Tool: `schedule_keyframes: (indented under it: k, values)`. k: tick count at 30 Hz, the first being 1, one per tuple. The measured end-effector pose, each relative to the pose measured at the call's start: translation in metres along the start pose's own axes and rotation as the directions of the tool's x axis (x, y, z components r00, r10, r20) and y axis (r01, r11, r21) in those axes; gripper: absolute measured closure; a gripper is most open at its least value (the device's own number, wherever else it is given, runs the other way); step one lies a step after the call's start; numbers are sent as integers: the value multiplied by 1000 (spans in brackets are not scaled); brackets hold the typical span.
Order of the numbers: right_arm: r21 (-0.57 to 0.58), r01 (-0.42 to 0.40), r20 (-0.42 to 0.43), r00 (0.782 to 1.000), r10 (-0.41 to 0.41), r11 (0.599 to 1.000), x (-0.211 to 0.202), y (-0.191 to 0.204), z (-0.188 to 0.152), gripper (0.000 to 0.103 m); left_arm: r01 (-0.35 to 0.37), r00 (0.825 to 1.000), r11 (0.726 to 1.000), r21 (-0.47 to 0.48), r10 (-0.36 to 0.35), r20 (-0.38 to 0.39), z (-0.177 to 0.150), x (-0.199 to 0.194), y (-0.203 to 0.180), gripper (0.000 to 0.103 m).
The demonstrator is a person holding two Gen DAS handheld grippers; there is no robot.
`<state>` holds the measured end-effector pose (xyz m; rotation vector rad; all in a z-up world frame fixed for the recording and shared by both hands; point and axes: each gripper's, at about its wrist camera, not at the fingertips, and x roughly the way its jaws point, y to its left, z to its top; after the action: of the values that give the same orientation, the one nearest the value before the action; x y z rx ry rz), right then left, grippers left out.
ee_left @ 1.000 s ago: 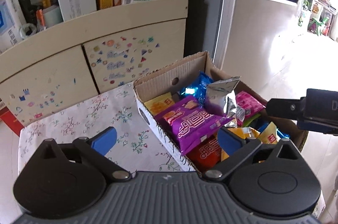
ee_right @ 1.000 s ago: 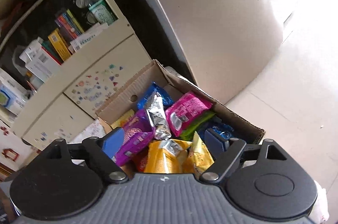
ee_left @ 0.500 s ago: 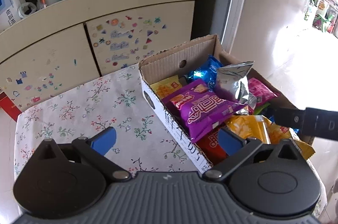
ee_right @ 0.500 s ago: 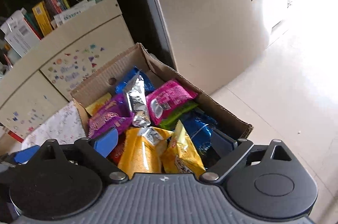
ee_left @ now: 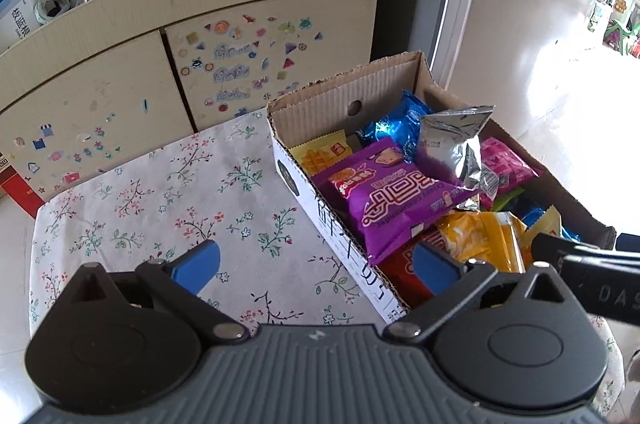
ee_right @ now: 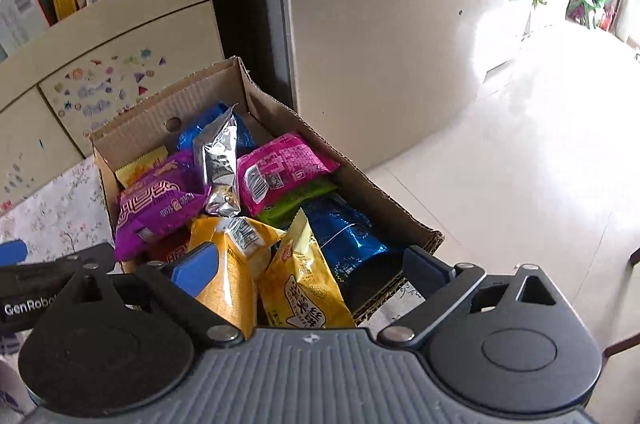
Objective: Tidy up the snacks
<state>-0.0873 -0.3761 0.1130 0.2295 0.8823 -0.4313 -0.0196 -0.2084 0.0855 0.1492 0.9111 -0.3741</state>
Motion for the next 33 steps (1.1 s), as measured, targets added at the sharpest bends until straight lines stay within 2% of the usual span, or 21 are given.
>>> schedule_keyframes:
  k: [11, 19, 33]
  values:
    - [-31, 50, 15, 999, -50, 998, -1, 4, -1, 0, -58, 998, 998, 38, 58, 9, -1, -1, -7, 1]
    - [-43, 80, 27, 997, -78, 996, -1, 8, -3, 0, -75, 997, 996, 42, 75, 2, -1, 0, -8, 1]
    - [-48, 87, 39, 996, -85, 995, -4, 11, -3, 0, -101, 995, 994, 46, 101, 17, -2, -5, -6, 1]
